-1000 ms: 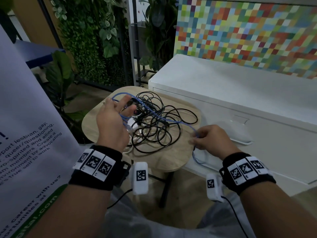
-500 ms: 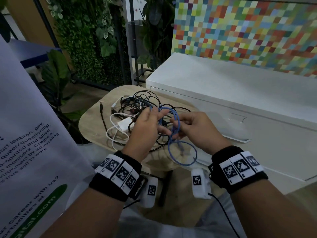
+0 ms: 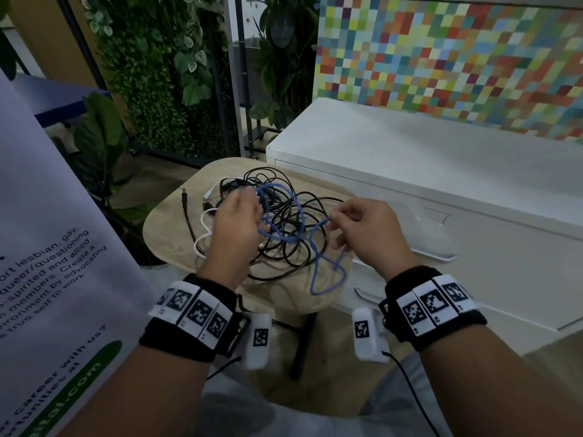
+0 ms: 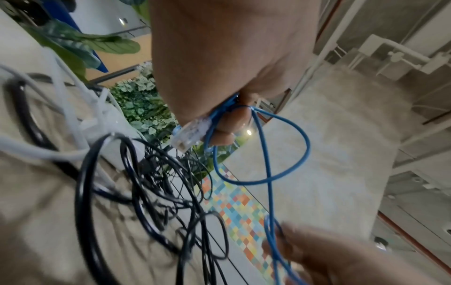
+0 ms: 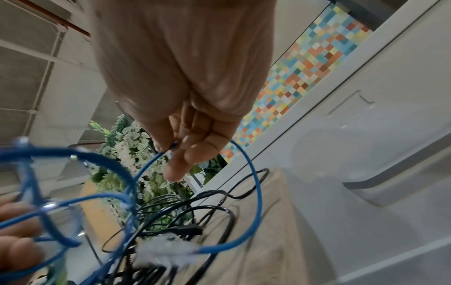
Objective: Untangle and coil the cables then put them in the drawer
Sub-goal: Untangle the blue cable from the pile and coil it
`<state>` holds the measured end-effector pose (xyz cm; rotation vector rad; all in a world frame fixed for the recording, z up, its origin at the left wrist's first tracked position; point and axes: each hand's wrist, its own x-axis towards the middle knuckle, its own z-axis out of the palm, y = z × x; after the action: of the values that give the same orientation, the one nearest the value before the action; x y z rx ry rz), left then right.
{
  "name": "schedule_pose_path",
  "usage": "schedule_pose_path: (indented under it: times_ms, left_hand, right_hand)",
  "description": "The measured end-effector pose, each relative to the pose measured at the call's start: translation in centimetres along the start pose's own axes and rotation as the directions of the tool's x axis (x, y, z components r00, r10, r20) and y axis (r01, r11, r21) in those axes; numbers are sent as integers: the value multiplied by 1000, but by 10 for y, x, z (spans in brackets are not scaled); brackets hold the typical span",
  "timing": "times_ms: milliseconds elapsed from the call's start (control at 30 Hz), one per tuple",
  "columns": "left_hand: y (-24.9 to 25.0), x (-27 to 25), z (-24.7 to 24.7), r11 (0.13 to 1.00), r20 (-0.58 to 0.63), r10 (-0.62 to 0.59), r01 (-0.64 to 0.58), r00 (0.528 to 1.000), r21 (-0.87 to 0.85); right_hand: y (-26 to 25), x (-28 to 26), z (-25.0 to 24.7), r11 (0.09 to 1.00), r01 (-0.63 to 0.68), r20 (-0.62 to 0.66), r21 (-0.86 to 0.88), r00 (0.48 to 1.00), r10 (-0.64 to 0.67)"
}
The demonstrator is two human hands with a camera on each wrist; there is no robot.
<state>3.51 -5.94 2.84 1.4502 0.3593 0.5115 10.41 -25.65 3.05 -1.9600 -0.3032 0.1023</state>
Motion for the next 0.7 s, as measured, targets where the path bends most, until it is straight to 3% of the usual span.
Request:
schedule_pose_path:
  times_ms: [133,233,333,500,700]
  left_hand:
    - [12,18,-24,990,-223,54,-80,973,-112]
    - [27,35,-48,969,-404,100,-182,909,-169]
    - [38,46,-67,959,-485,161,-253,859,-130]
    - [34,49,-64,972,-453,205,-234,868,-9]
    - [12,36,-39,986,-290,162,-163,943,22]
  right_hand:
    - [20,8,-9,989,-56,-95,-137,994,43]
    - [35,11,-19,957,-93,-168,-274,985,48]
    - [50,16,-30,920,-131,-183,-369,981,66]
    - [58,25,-41,871,-140,-149,-470,986,78]
    - [41,23,-32,950,-25,-32,-310,999,16]
